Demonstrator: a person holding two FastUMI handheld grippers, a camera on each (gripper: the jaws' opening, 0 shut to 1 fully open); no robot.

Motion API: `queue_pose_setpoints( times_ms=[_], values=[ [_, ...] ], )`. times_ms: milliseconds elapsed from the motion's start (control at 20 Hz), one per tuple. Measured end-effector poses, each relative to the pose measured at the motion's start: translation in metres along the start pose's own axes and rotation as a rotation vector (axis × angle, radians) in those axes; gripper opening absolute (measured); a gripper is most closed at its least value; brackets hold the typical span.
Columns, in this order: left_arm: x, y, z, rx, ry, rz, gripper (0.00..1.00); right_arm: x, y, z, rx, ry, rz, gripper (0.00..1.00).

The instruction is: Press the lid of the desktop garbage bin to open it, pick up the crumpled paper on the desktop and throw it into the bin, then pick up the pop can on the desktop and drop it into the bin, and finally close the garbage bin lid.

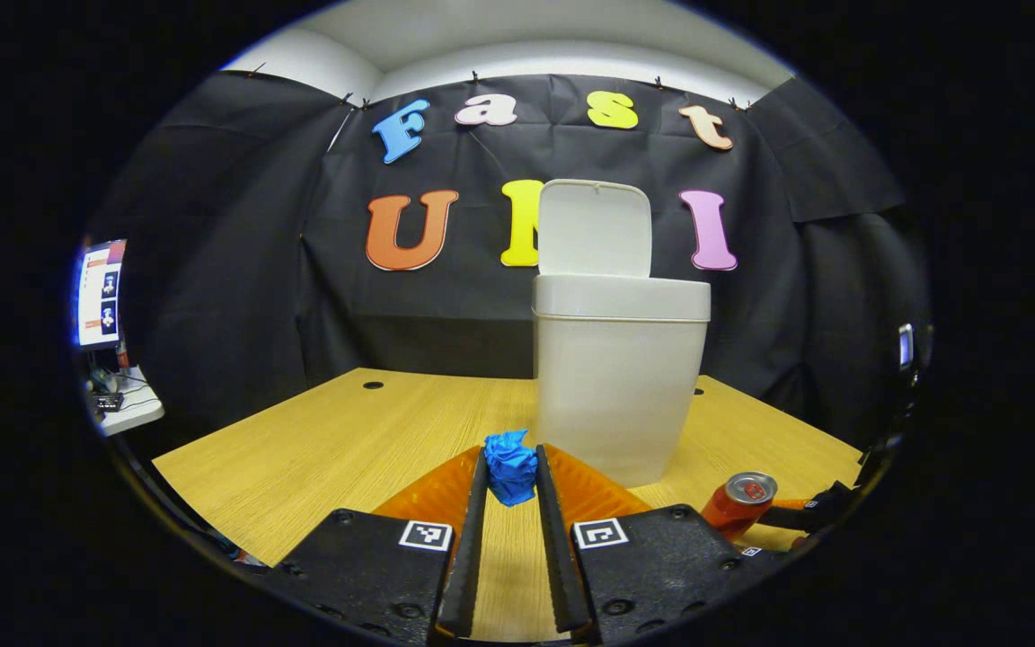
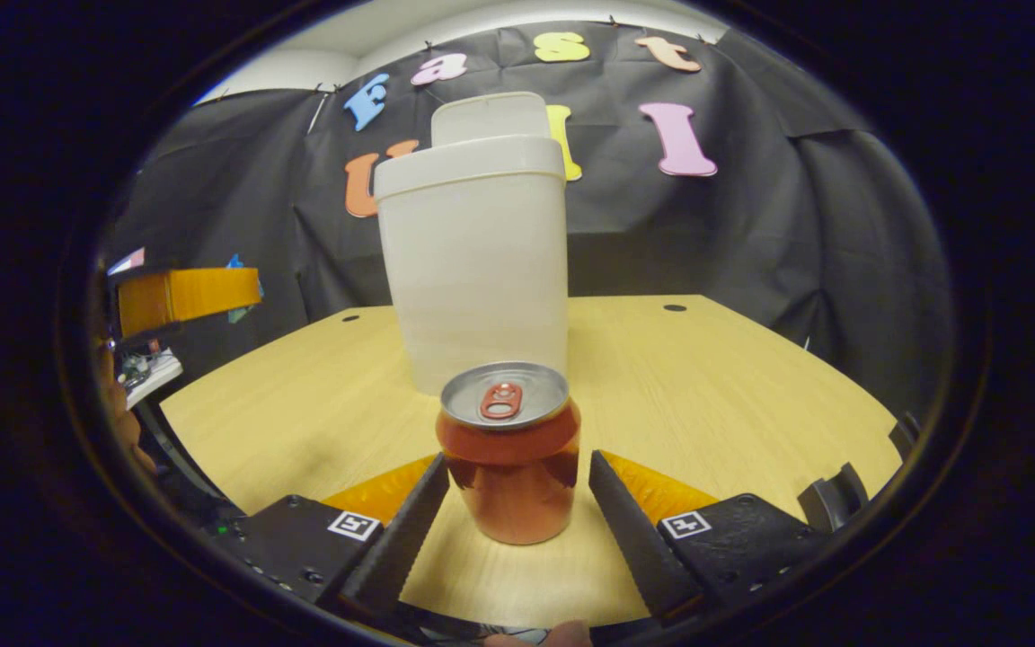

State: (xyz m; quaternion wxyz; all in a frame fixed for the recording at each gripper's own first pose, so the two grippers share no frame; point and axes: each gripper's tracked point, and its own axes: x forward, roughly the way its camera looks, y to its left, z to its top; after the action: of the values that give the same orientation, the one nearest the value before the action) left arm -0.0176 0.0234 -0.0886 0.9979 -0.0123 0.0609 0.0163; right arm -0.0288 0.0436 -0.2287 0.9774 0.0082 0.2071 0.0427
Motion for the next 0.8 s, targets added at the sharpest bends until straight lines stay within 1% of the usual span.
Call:
queue_pose_setpoints(
  times_ms=[150, 200, 300, 350, 500, 550, 600, 700, 800],
  values=[
    [0.005, -0.003, 0.029, 0.003, -0.043, -0.017, 0.35, 0.006, -0.001, -0.007, -0.007, 0.03, -0.008, 0.98],
    [0.008, -0.004, 0.04, 0.004, -0.062, -0.023, 0.35, 0.009, -0.002, -0.01, -0.002, 0.041, -0.007, 0.96],
    [0.012, -0.004, 0.067, 0.002, -0.108, -0.031, 0.35, 0.012, -0.001, -0.015, 0.013, 0.061, -0.002, 0.97],
    [0.014, -0.005, 0.078, -0.003, -0.123, -0.035, 0.35, 0.012, -0.002, -0.014, 0.019, 0.064, -0.004, 0.96],
    [0.022, -0.008, 0.101, 0.005, -0.152, -0.042, 0.35, 0.015, -0.003, -0.017, 0.019, 0.08, -0.007, 0.97],
    [0.025, -0.009, 0.106, 0.013, -0.158, -0.043, 0.39, 0.015, -0.003, -0.018, 0.02, 0.086, -0.003, 0.98],
    [0.029, -0.012, 0.112, 0.016, -0.167, -0.051, 0.35, 0.016, -0.003, -0.018, 0.022, 0.091, -0.005, 0.92],
    [0.038, -0.021, 0.12, -0.001, -0.169, -0.084, 0.35, 0.015, -0.004, -0.016, 0.019, 0.094, 0.0, 0.84],
    [0.051, -0.03, 0.13, -0.022, -0.16, -0.114, 0.35, 0.011, -0.003, -0.01, 0.015, 0.087, 0.015, 0.8]
  ],
)
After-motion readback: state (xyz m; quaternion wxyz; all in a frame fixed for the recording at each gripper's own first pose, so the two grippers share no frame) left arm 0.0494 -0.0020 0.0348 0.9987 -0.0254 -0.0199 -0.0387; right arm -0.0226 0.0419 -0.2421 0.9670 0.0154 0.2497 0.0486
